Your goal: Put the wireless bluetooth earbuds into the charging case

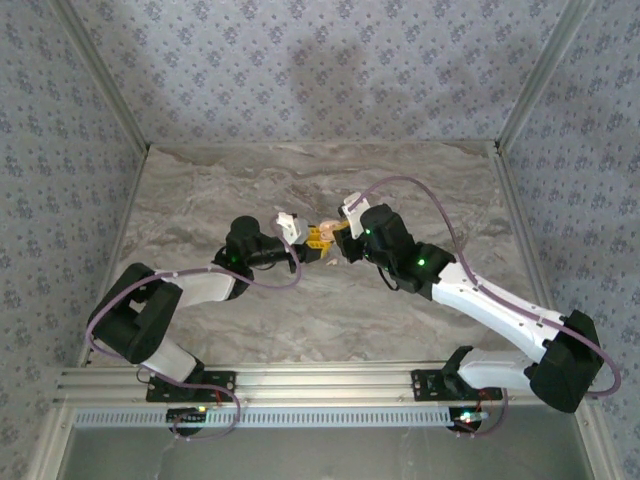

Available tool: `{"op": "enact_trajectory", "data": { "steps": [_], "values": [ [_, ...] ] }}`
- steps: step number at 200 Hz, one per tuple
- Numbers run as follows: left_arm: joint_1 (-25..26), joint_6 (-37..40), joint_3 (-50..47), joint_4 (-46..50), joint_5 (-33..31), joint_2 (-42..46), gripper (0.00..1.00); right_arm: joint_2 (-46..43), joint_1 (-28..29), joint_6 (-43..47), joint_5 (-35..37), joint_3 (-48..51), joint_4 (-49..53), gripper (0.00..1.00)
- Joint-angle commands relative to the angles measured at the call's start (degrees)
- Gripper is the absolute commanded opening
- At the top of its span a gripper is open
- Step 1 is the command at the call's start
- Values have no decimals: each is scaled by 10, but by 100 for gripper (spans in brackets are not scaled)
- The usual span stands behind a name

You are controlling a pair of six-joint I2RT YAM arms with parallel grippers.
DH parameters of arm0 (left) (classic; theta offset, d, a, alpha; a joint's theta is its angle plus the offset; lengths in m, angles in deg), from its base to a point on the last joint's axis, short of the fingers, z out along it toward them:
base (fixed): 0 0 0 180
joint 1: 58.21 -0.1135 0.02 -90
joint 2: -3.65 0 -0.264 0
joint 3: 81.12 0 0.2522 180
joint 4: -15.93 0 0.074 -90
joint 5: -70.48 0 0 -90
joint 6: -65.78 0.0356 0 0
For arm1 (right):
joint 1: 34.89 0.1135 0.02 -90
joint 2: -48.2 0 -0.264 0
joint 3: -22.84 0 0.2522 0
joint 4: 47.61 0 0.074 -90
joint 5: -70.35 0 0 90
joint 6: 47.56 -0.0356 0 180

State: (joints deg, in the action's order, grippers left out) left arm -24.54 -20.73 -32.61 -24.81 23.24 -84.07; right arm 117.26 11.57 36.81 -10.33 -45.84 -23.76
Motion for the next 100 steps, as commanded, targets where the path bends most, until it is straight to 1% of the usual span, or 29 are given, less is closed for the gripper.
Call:
{"op": "enact_trajectory", "data": {
  "steps": [1, 68, 100],
  "values": [
    [2, 8, 11, -13, -4, 24, 19, -8, 5, 28, 24, -21, 18, 21],
    [2, -12, 15, -7, -12, 22, 19, -22, 5, 105, 61, -29, 1, 21],
    [2, -17, 18, -9, -11, 22, 19, -19, 4, 123, 54, -32, -11, 21]
  ]
}}
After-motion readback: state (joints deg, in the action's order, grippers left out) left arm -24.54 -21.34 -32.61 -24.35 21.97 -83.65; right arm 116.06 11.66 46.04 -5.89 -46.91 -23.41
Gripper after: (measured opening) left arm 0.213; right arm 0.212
